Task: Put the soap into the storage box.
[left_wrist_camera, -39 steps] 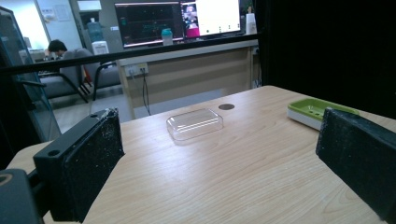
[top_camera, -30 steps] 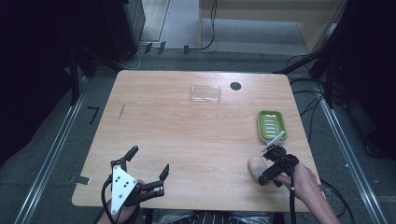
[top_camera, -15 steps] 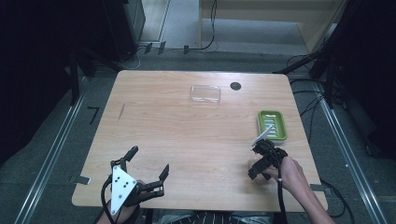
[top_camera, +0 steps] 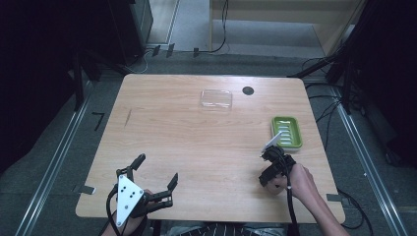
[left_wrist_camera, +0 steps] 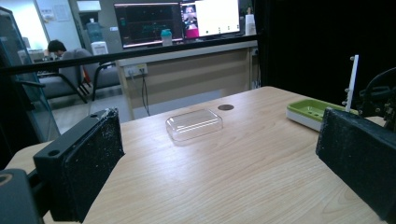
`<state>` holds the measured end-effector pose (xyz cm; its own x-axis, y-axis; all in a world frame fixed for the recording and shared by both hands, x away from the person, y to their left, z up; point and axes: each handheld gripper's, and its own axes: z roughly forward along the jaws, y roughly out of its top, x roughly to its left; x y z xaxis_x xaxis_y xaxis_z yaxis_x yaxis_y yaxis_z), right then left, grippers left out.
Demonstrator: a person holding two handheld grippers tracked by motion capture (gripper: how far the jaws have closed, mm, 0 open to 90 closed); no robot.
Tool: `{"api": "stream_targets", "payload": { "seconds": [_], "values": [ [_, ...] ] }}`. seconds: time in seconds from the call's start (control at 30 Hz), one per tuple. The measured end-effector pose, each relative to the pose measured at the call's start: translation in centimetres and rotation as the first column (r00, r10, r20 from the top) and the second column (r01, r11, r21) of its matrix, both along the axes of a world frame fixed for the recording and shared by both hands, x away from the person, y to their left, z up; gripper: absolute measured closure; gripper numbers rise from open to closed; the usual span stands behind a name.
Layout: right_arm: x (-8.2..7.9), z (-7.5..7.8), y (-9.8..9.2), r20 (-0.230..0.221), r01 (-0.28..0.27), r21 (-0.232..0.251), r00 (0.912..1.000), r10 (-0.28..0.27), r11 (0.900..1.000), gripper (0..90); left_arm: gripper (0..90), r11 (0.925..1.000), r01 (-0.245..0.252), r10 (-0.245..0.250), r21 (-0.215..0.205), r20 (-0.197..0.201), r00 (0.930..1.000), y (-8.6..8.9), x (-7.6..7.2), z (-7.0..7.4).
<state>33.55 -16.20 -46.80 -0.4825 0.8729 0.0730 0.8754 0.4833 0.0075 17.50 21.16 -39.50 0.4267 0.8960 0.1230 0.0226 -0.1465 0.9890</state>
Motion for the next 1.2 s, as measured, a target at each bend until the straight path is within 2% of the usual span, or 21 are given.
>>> {"api": "stream_targets", "payload": {
  "seconds": [0.13,0.27,0.67,0.83,1.2],
  "values": [
    [-0.08,-0.1,0.16,0.009,0.005,-0.015,0.9999,-0.005,1.0,26.8,1.1,1.0,-0.002,0.002,0.0,0.0,1.0,0.01,0.01,0.01],
    [-0.08,-0.03,0.11,0.007,0.008,-0.014,0.9999,-0.008,1.0,28.7,1.2,1.0,0.001,-0.001,0.002,0.0,1.0,-0.01,0.01,0.0],
    [0.0,-0.03,0.05,-0.003,-0.013,-0.031,0.9999,0.013,0.999,30.1,1.1,1.0,-0.001,0.001,0.003,0.001,1.0,-0.02,-0.01,0.0],
    [0.1,-0.09,0.5,-0.011,-0.025,-0.081,0.9997,0.024,0.996,30.5,1.1,1.0,-0.002,0.002,0.004,0.002,1.0,-0.03,-0.03,0.0],
    [-0.08,-0.03,0.12,0.007,-0.05,-0.068,0.9987,0.05,0.996,33.0,1.1,0.9999,0.0,0.0,0.01,0.001,1.0,-0.1,-0.01,0.0]
  ]
}}
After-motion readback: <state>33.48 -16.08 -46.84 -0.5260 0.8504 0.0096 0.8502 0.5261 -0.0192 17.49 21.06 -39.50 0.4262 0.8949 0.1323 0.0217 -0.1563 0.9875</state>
